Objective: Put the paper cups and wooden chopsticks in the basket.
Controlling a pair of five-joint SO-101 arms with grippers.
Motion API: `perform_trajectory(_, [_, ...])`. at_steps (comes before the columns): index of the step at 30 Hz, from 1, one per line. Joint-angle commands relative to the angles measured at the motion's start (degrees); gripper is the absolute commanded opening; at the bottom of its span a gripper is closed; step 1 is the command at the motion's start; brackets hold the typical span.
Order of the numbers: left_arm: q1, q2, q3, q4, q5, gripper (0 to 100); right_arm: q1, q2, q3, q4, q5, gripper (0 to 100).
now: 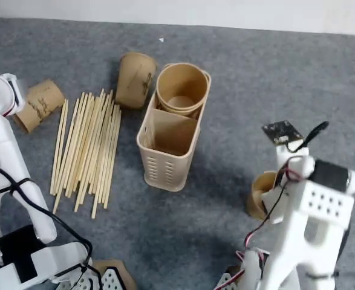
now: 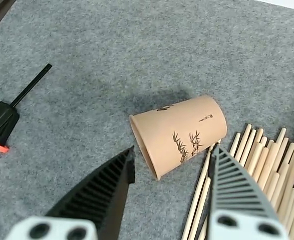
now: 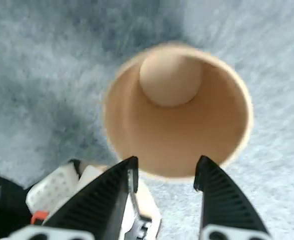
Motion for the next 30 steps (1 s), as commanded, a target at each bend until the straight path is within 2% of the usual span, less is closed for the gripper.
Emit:
perform_trajectory(1, [-0.1, -2.6, -1.0, -0.6, 0.4, 25, 1.5, -8.7, -0.1, -0.2, 0.5, 19.8])
perform_trajectory(8, [-0.1, -2.6, -1.1, -0.6, 0.4, 25, 8.2, -10.9, -11.7, -0.3, 1.0, 20.1])
perform_trajectory(11, [-0.1, -2.6, -1.0, -0.6, 0.4, 25, 8.4, -5.4, -7.5, -2.2, 2.5, 20.1])
perform_trajectory(17, [-1.4, -2.6, -1.4, -0.6, 0.3, 25, 8.7, 6.7, 5.5, -18.5, 3.2, 20.1])
perform_trajectory(22, [-4.8, -2.6, -5.9, 0.1, 0.3, 25, 9.1, 10.0, 9.5, -27.7, 1.1, 19.7])
perform_trajectory(24, [-6.1, -2.6, -8.6, 3.0, 0.2, 25, 9.0, 10.4, 9.6, -28.5, 1.0, 15.2])
perform_trajectory(27, [-7.7, -2.6, -11.8, 8.4, -3.7, 24, 7.9, 10.5, 9.6, -28.6, 1.0, 0.0])
perform_trajectory(30, [-8.6, -2.1, -14.3, 14.3, -9.2, 17, 6.6, 10.2, 9.5, -28.7, 0.8, 0.6])
